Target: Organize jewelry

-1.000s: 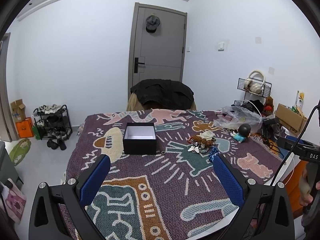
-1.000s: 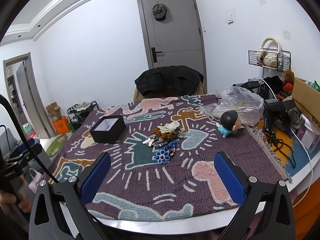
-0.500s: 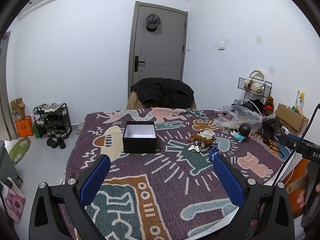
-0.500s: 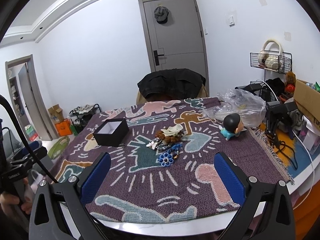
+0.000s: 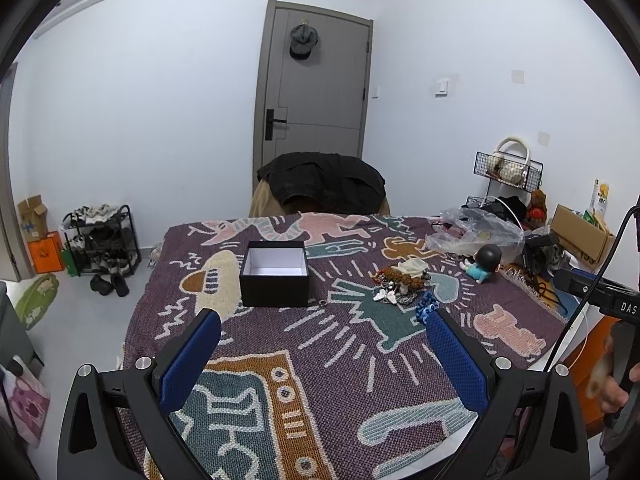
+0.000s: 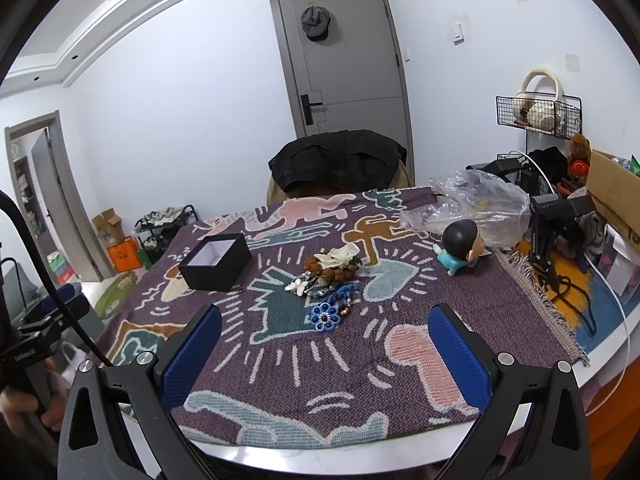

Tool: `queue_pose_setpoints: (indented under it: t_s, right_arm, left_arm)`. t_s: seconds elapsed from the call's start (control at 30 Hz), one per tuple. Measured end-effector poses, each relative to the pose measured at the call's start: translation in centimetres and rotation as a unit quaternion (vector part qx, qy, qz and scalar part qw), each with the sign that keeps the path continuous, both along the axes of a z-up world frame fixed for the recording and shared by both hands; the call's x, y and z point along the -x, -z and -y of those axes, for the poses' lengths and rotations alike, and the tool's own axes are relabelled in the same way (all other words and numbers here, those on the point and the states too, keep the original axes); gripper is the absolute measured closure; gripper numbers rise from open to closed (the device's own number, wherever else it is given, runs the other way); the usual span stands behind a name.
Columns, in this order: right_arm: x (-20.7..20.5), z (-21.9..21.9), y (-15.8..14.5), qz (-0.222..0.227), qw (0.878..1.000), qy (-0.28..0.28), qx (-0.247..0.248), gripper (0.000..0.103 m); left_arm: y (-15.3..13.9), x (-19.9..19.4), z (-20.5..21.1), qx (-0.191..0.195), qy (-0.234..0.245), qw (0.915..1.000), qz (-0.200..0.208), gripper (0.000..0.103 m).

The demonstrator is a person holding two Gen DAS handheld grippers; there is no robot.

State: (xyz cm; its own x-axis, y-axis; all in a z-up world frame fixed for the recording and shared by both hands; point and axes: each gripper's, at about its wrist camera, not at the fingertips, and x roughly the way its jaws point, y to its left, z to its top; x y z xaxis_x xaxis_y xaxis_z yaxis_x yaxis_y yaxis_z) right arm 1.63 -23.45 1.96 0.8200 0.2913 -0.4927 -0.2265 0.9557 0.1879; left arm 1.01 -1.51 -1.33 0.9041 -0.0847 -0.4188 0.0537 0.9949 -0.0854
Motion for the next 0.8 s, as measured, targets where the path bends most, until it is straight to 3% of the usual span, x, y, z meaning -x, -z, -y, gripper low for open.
queue_pose_setpoints:
  t_s: [0.2,0.63,0.8]
  right_arm:
    - [-1.2,-0.7,-0.2,0.000,1.000,0.016,0.019,0.000]
    - [-5.0,-1.3,2.8,-0.047,0.998,0.032,-0.014,0.001]
    - [-7.1,0.0,4.4,-0.083,0.995,0.041,-0.036,0.011]
  left_arm:
    - [-0.4,-1.4,0.4,-0.002,0.009,1.0000,0.004,0.000]
    - [0.9,-6.2,1.9,0.004,0.028,0.9990,-0.035,0.005]
    - [1.8,-8.4,3.0,0.002,0.041,0.9976,-0.057,0.012]
